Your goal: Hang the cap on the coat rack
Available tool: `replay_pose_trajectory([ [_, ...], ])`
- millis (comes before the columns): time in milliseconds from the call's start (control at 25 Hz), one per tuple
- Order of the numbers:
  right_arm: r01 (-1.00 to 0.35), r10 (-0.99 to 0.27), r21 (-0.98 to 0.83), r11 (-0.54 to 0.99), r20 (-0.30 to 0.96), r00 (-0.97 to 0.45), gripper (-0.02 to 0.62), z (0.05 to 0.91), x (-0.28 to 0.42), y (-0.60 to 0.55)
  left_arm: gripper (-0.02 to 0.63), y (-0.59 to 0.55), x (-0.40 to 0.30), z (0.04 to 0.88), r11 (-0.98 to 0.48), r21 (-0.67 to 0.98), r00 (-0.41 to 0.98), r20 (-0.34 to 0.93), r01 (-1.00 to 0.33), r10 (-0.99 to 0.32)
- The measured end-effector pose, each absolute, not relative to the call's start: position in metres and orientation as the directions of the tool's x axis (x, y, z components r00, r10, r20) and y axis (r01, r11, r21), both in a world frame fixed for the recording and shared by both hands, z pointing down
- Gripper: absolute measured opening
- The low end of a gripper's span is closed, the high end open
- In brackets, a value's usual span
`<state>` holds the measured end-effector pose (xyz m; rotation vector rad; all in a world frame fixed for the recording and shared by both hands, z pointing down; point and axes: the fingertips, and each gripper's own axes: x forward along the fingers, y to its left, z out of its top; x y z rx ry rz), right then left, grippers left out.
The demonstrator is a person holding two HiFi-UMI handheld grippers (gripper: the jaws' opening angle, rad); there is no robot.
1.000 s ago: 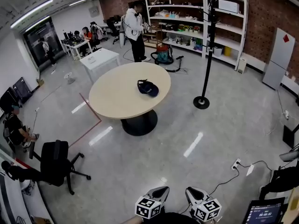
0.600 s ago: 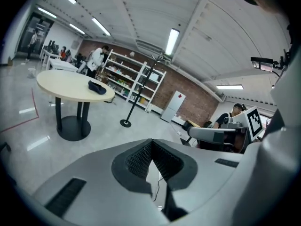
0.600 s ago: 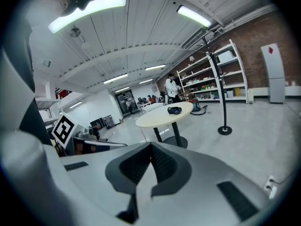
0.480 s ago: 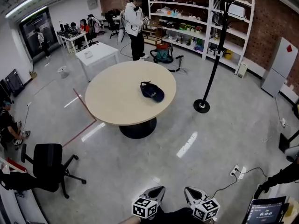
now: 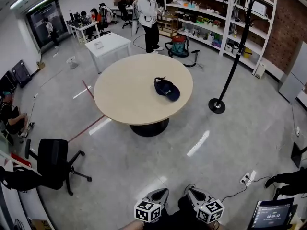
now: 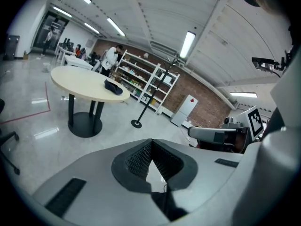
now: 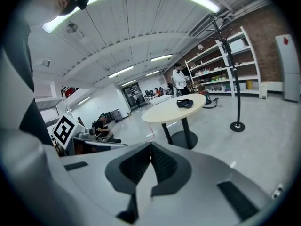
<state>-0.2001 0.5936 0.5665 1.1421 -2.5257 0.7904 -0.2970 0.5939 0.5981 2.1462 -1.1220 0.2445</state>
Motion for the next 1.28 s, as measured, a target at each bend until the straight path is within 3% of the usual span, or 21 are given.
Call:
replay_pose_trajectory([
  [280,-0.679,-0.559,-0.372,0.633,0.386,-0.733,0.005,0.566,-0.202,0.504,0.003,0.516,-0.307,0.593,-0.297,0.437,0.496,0.468,-0.849,-0.731],
  [600,-0.650,-0.555,-0.366,0.666,0.340,-0.760,0.005,0.550,-0.148,0.395,0.003,0.416,-0.249,0.576,-0.304,0.377,0.462,0.459,-0.875,-0.759],
  [1280,-0.591,-0.477,-0.418,0.690,0.351,-0.806,0.005,0.571,-0.108,0.299,0.003,0.325,-0.211,0.584,-0.201,0.377,0.380,0.493,-0.904,-0.783],
])
